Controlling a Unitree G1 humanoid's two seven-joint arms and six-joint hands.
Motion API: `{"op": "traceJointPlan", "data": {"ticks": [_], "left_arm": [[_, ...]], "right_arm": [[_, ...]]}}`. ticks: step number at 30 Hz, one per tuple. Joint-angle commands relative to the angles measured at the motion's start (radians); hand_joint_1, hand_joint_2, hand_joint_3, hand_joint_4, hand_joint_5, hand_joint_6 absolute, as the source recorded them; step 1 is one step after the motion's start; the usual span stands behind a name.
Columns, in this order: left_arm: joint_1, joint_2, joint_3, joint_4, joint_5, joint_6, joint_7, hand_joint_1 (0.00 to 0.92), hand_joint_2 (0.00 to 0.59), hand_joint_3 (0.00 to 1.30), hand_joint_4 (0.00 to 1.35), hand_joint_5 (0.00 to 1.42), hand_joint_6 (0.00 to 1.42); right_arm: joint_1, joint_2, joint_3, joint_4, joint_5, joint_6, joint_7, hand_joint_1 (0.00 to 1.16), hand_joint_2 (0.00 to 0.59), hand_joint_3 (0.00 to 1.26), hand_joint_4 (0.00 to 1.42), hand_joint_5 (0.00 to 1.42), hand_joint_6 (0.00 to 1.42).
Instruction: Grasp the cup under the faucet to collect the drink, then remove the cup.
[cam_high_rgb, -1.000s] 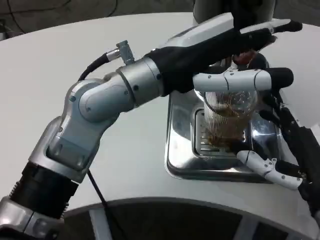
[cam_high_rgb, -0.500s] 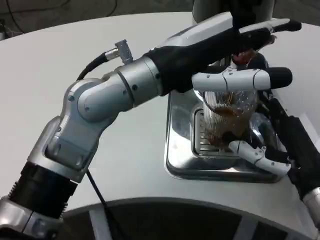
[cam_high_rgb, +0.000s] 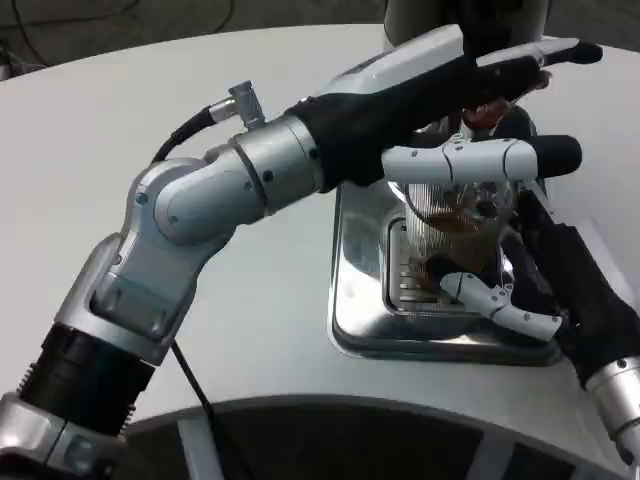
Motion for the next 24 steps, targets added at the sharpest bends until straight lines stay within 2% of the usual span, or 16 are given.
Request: {"op": "traceJointPlan", "data": {"ticks": [1, 13, 24], "left_arm": [[0.012, 0.012, -0.017, 0.033, 0.022, 0.002, -0.031, 0.000, 0.107, 0.09, 0.01, 0.10, 0.11], [0.006, 0.012, -0.017, 0.053, 0.025, -0.010, -0.029, 0.000, 0.113, 0.10, 0.01, 0.10, 0.11], [0.012, 0.018, -0.018, 0.059, 0.028, -0.015, -0.031, 0.000, 0.117, 0.10, 0.02, 0.10, 0.11]], "right_arm": [[-0.022, 0.008, 0.014, 0.024, 0.004, -0.017, -0.005, 0.70, 0.215, 0.02, 0.08, 0.15, 0.00], [-0.057, 0.023, 0.034, 0.072, -0.004, -0.019, -0.027, 0.70, 0.218, 0.02, 0.07, 0.16, 0.00], [-0.066, 0.045, 0.038, 0.092, -0.015, -0.017, -0.077, 0.69, 0.218, 0.00, 0.04, 0.16, 0.00]]}}
